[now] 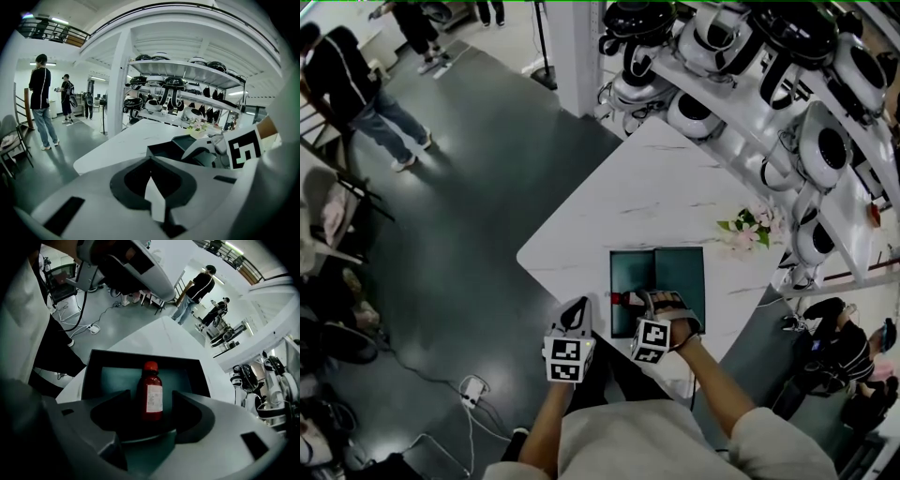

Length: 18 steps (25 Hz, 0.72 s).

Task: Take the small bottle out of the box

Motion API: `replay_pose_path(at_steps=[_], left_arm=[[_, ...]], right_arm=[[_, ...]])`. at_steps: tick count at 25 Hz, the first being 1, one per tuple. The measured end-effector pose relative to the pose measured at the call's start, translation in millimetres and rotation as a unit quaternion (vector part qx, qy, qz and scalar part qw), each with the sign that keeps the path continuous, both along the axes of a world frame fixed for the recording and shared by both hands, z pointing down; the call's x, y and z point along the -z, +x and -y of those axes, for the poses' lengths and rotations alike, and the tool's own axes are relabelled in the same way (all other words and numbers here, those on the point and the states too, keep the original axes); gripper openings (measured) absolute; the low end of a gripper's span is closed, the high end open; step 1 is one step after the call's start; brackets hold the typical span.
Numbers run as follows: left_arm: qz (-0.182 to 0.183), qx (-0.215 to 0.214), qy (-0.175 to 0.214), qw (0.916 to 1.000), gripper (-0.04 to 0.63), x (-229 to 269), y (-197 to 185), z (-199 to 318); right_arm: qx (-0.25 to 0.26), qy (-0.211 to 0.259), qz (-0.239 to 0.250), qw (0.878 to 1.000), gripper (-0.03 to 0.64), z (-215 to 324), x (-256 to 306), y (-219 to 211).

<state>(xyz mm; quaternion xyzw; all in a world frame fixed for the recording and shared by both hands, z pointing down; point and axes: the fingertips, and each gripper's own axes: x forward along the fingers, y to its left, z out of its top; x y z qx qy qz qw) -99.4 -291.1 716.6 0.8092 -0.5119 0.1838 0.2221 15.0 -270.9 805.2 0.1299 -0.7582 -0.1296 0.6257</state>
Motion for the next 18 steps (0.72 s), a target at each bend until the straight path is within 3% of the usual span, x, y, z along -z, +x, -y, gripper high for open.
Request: replay_pose_path(at_steps=[5, 18], left_arm=[[-0.002, 0.006, -0.002, 1.0000, 0.018, -2, -4, 2], [-0.007, 0.016, -0.005, 0.9998, 0.018, -5, -14, 4]], right_arm=[[0.004, -0.022, 0.011, 1.000, 0.278, 8, -4, -13], [0.020, -0.117, -0.071, 0.990, 0.290, 5, -34, -10]])
